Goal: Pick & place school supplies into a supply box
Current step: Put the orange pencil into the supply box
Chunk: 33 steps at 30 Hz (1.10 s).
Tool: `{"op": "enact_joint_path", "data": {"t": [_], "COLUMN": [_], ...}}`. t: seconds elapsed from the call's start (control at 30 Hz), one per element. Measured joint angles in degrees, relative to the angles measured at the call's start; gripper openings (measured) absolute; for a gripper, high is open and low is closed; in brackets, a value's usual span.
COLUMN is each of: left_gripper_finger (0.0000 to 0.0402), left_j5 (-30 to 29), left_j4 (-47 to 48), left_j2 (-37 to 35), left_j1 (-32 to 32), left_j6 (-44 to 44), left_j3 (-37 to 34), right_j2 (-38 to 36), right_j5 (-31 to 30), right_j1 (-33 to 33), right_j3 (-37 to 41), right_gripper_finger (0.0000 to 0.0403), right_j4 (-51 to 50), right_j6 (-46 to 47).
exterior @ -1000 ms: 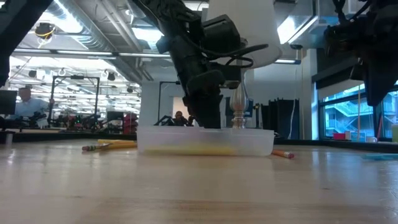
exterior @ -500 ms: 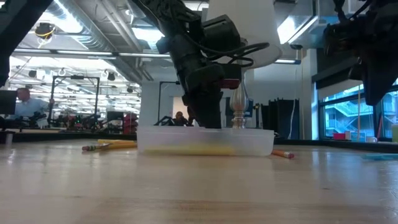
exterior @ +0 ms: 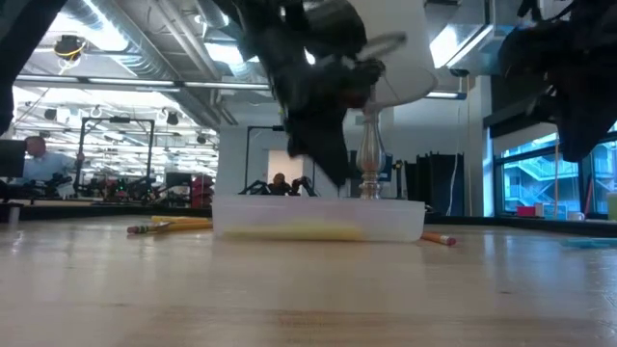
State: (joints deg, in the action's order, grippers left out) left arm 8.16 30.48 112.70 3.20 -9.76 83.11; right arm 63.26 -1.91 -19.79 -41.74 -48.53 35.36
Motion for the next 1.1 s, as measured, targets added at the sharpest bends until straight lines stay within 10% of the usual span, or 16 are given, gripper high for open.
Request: {"op": "enact_joint_path", "data": {"t": [0.7,1.1], "left_gripper_finger": [0.0136,0.0132], "left_j5": [-8.6,-8.7], "left_j4": [-0.9,1.0], "left_j2": [-10.7,-10.7], "left_j1": [-0.6,-0.9], "left_j6": [0.0,-0.6], "left_j3": [0.0,0.0], "right_j2": [0.0,0.0], "right_j5": [-7.3,-10.3], "right_j1": [0.1,0.1], "right_j3": [0.0,0.0], "right_gripper_finger": [0.0076,0.0202], "right_j4": [1.0,4.4], "right_j6": [-7.3,-1.3]}}
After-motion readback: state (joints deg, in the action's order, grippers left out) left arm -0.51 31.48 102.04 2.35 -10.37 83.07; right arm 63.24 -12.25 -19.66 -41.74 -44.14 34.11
